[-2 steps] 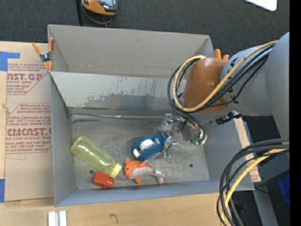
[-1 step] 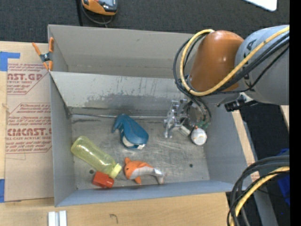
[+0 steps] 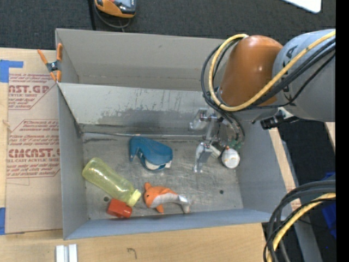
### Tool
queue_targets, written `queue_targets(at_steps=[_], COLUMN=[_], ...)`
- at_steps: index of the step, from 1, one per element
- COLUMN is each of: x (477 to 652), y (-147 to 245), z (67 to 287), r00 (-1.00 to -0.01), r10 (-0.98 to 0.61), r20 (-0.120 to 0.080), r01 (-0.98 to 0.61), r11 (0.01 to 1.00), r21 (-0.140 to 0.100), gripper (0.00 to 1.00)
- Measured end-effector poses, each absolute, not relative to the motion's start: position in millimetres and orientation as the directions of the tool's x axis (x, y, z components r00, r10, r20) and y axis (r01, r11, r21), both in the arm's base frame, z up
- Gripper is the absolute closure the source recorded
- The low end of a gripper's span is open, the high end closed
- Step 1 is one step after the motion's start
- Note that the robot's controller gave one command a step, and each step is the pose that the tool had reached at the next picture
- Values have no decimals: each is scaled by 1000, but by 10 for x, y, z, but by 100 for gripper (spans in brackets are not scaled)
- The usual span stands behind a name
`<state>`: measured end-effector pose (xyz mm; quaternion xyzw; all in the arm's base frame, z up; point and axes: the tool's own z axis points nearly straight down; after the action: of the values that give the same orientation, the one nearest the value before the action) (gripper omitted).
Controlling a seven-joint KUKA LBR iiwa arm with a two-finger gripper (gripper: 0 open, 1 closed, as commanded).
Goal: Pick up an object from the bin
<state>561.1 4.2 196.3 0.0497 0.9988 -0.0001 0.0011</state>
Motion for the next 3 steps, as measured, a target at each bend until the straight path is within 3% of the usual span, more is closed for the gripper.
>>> queue_targets(at_steps=[1, 2, 3], x=[5611, 5184, 5037], y=[42, 234, 313], z=[1963, 1644, 1533], r00=[-995, -990, -989], r10=[99, 138, 149], r20=[-2, -8, -1], r01=[99, 138, 149], r11=[995, 990, 989], r21=[0, 1, 0], gripper=[0, 0, 0])
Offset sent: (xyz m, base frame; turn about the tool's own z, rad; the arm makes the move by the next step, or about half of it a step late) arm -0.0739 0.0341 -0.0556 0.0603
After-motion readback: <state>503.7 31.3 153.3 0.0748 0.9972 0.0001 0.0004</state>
